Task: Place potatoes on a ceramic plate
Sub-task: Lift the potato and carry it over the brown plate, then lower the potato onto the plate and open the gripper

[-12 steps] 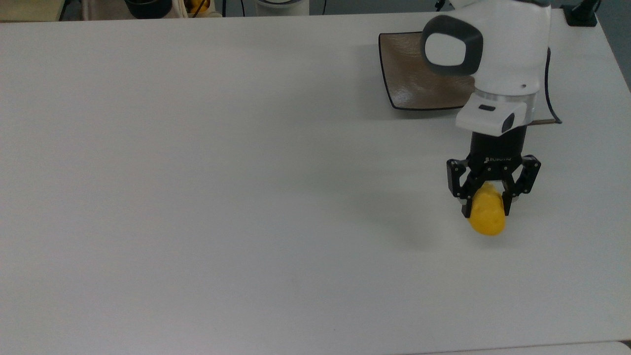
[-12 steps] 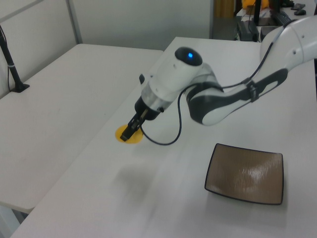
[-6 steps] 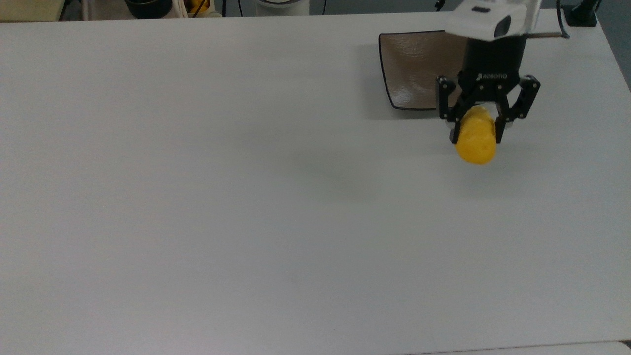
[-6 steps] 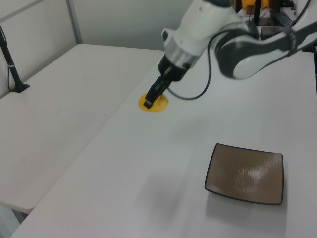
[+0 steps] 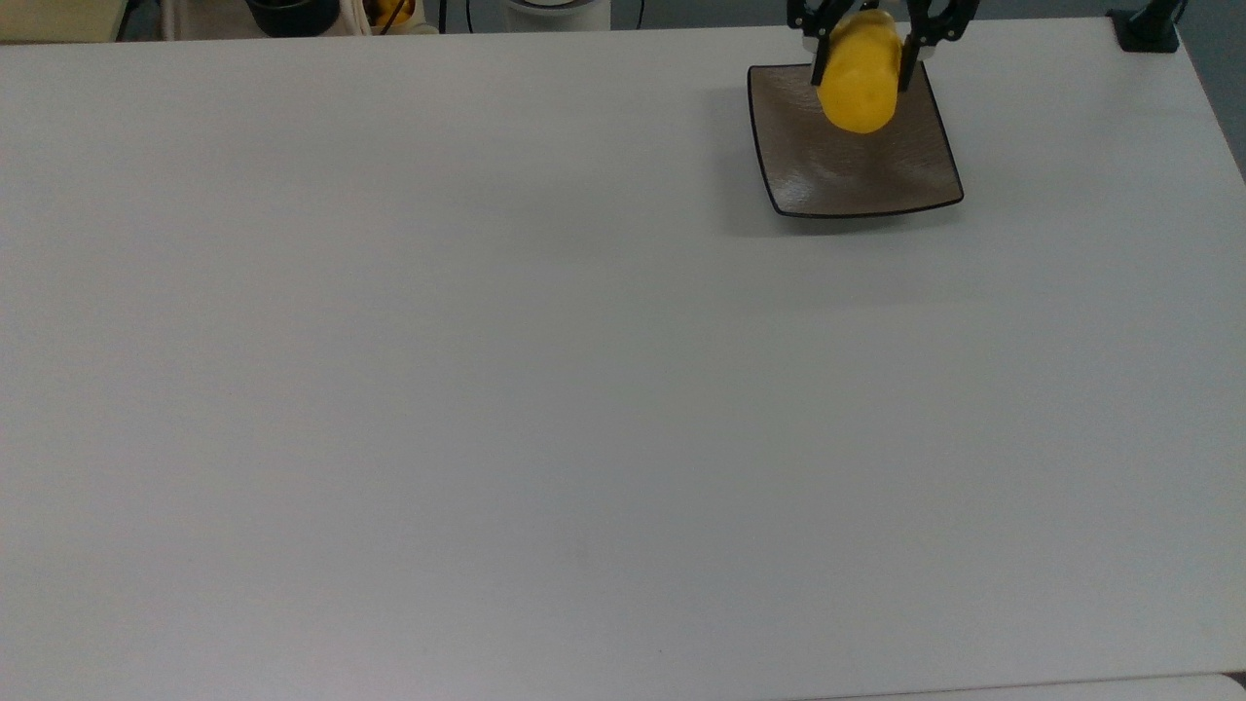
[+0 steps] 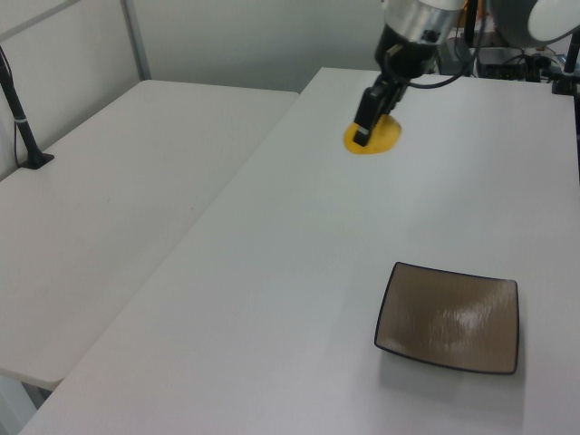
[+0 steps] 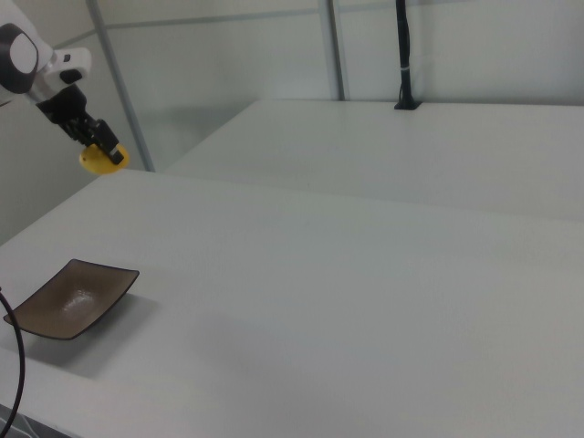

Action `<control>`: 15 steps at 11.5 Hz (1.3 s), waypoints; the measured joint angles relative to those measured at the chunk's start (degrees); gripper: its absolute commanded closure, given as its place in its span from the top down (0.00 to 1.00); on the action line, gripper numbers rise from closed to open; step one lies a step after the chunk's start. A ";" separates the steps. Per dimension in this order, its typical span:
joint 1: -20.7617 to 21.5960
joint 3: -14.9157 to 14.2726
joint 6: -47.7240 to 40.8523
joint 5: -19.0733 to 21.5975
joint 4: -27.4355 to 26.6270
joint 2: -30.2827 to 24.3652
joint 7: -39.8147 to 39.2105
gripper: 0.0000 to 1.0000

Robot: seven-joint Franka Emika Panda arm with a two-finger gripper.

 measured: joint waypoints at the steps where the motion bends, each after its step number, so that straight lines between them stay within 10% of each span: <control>1: -0.15 0.18 -0.20 1.46 -3.02 -2.03 0.00 0.04; 8: -9.46 14.49 1.53 11.46 -20.48 -6.19 -7.01 0.05; 15: -8.53 17.13 20.08 12.11 -31.77 -1.46 -6.98 0.09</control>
